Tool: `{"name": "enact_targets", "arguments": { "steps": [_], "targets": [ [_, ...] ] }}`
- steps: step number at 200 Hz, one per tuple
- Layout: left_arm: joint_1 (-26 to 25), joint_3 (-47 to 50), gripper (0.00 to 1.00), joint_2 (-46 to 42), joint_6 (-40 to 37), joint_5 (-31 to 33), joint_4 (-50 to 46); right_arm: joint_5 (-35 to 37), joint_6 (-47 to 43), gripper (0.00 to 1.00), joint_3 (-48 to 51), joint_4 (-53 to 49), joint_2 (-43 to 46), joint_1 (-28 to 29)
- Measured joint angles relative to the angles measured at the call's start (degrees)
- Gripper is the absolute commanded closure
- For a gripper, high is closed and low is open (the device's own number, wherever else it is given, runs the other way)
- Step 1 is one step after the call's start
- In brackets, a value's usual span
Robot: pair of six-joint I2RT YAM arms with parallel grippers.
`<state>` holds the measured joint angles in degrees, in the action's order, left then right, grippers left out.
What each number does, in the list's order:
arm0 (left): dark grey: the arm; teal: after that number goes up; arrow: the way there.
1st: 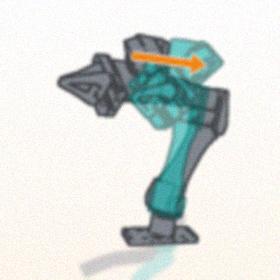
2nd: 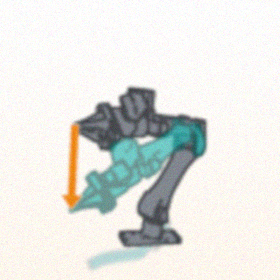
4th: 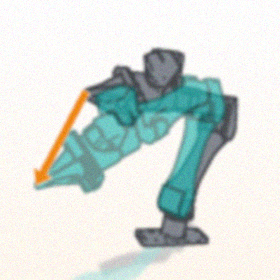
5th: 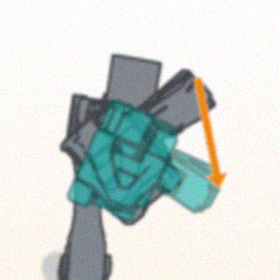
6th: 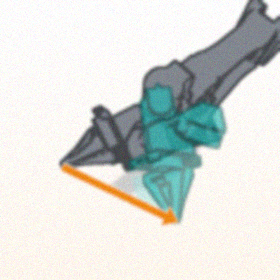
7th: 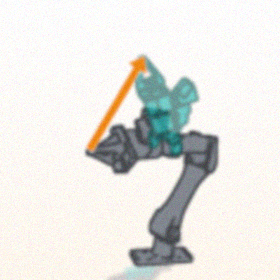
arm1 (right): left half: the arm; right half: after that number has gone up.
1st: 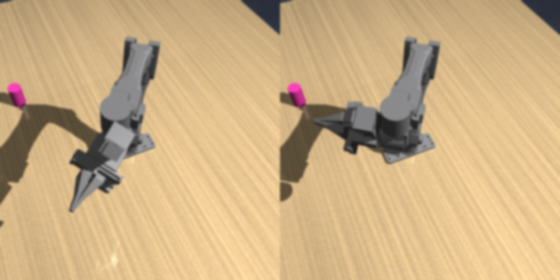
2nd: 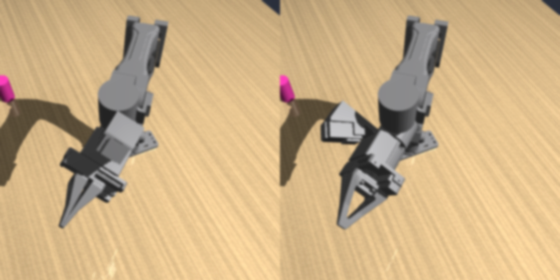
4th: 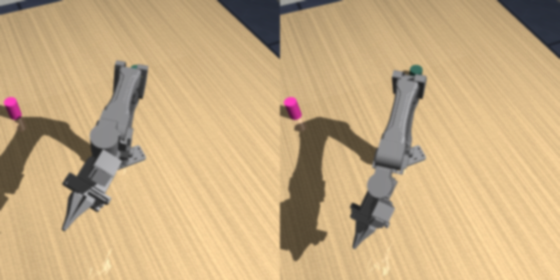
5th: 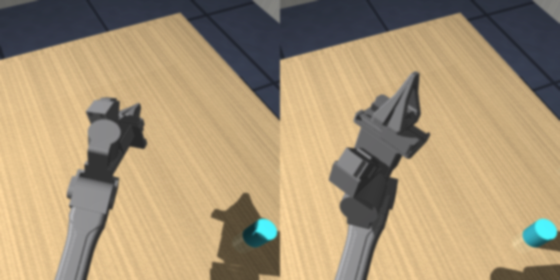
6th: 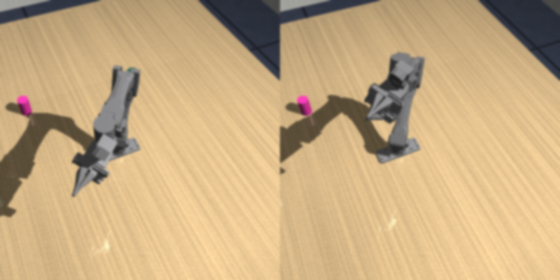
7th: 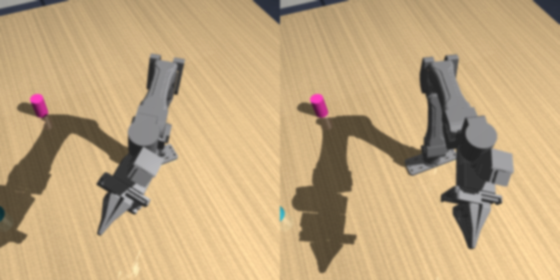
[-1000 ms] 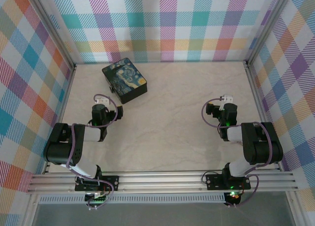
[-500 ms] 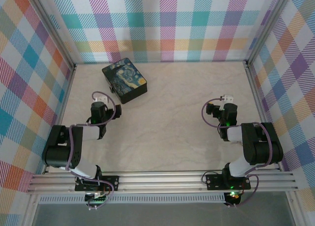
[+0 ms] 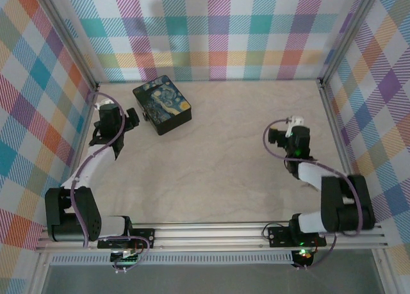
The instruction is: Unlock a padlock with a key
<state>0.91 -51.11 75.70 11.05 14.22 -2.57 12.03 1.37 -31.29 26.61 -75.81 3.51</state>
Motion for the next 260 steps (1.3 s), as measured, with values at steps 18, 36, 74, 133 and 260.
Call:
{"name": "enact_targets", "arguments": {
  "steps": [18,36,74,133,260],
  "targets": [
    [-0.1,-2.0,0.0,0.1,2.3,-0.9,-6.1,2.4,1.1,0.03,-9.8,-10.1,4.9,0.0],
    [-0.4,-5.3,0.0,0.6,4.5,-0.8,-13.0,7.6,7.3,0.1,-19.1,-22.2,6.1,-0.2],
    [-2.6,-8.9,0.0,0.1,7.3,-1.4,-24.4,12.4,23.3,0.22,-25.6,-49.9,2.1,-5.4],
    [-6.5,-6.3,0.0,-3.0,9.1,-4.8,-30.3,8.3,33.3,0.46,-16.5,-67.5,8.0,-25.4],
    [-6.8,-13.5,0.0,-3.2,9.0,-5.6,-37.8,-3.6,33.8,0.61,-7.1,-59.7,-1.7,-27.1]
  ]
}}
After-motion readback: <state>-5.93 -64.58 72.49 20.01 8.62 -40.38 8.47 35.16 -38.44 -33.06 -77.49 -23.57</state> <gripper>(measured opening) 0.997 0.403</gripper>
